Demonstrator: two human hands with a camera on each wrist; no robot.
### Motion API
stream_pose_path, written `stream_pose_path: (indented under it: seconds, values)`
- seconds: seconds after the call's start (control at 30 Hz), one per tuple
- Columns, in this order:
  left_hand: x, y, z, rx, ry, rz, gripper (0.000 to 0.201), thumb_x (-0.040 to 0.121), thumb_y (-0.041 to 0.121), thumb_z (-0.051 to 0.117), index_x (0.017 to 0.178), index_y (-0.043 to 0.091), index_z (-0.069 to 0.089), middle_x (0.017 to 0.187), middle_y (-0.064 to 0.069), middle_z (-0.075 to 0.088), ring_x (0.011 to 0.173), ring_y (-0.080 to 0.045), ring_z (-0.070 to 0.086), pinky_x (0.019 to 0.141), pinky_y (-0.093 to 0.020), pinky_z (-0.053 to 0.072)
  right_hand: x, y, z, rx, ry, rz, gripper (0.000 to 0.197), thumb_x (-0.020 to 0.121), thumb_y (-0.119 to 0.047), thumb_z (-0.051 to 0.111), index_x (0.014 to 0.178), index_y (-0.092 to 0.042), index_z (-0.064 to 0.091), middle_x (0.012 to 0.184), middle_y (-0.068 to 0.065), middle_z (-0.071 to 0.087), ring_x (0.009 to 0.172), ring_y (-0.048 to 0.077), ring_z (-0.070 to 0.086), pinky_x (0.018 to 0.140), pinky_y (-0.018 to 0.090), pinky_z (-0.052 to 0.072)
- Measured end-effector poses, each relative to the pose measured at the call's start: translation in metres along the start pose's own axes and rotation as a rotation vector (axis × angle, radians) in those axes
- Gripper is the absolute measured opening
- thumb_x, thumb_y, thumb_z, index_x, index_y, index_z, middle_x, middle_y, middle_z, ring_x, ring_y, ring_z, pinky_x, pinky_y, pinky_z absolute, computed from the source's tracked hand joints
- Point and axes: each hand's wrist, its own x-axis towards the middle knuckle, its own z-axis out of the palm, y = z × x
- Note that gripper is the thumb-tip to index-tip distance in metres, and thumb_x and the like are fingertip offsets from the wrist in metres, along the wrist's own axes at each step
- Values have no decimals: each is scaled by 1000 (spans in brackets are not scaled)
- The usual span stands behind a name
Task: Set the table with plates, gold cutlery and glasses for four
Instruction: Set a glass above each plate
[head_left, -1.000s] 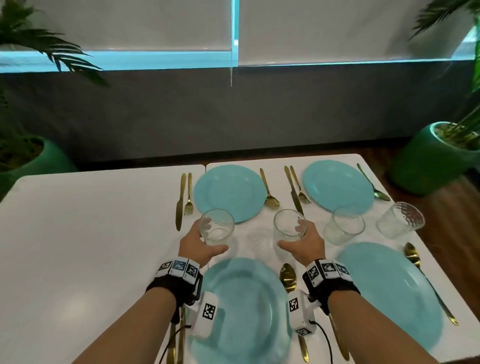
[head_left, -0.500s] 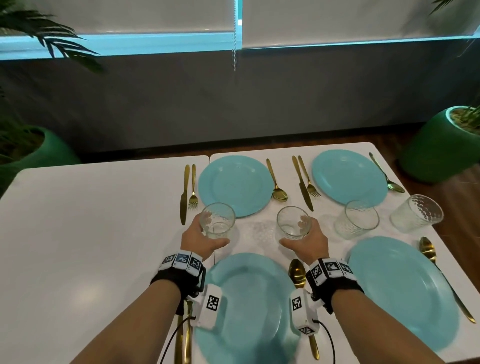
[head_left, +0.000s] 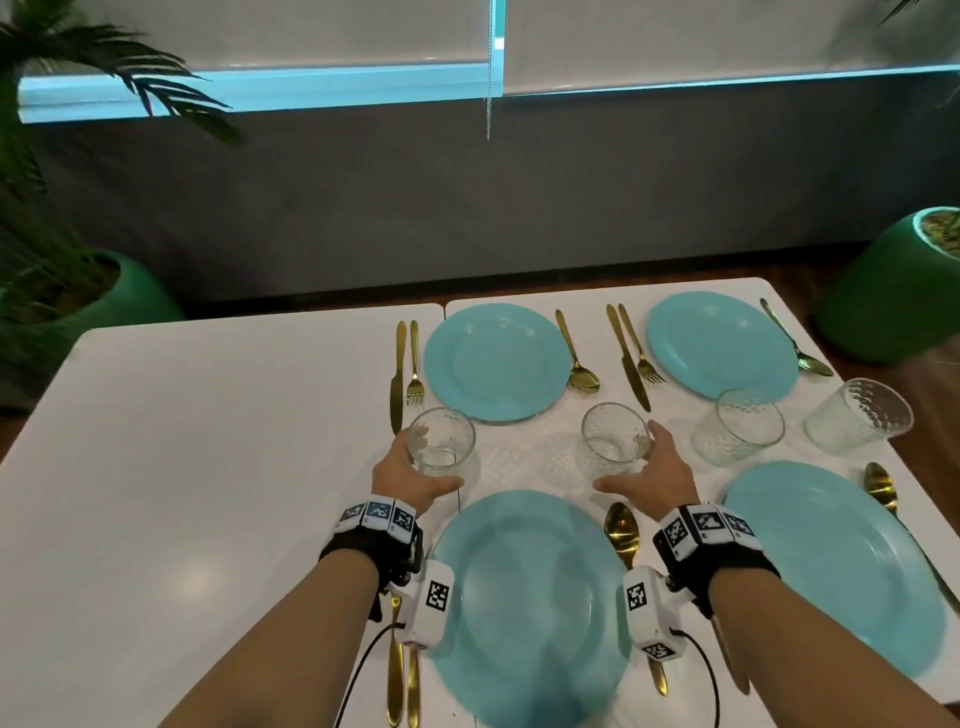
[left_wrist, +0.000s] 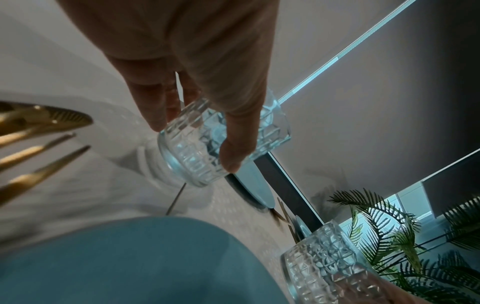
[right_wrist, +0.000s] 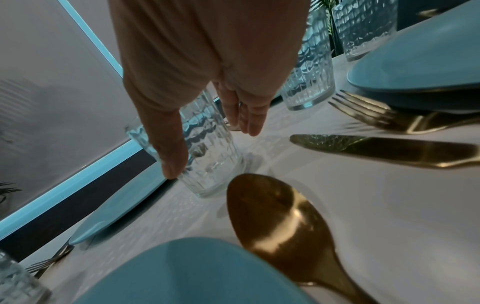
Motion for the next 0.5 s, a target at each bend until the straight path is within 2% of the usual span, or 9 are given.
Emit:
stream_pose_path:
  seconds: [0.17, 0.27, 0.5]
  values:
    - [-1, -7, 1, 11, -8, -10, 82, 61, 13, 86, 133, 18, 46, 133, -4, 56, 121, -21, 53, 92, -19, 37, -3, 1, -2, -16, -10, -11, 111, 64, -13, 86, 149, -15, 16, 148, 13, 40, 135, 32, 41, 108, 40, 36]
    - [-2, -6, 1, 34, -16, -17, 84, 62, 15, 86, 135, 18, 44, 134, -5, 55, 123, -24, 52, 97, -23, 38, -6, 0, -5, -18, -13, -22, 111, 64, -12, 85, 150, -15, 15, 148, 12, 40, 135, 31, 40, 109, 40, 34]
    - [2, -2, -4, 113, -58, -92, 101, 60, 19, 87, 142, 14, 30, 140, -12, 48, 129, -32, 45, 103, -36, 39, -9, -3, -11, 17, -4, -43, 111, 64, -9, 85, 150, -15, 16, 149, 10, 40, 136, 29, 40, 111, 42, 35]
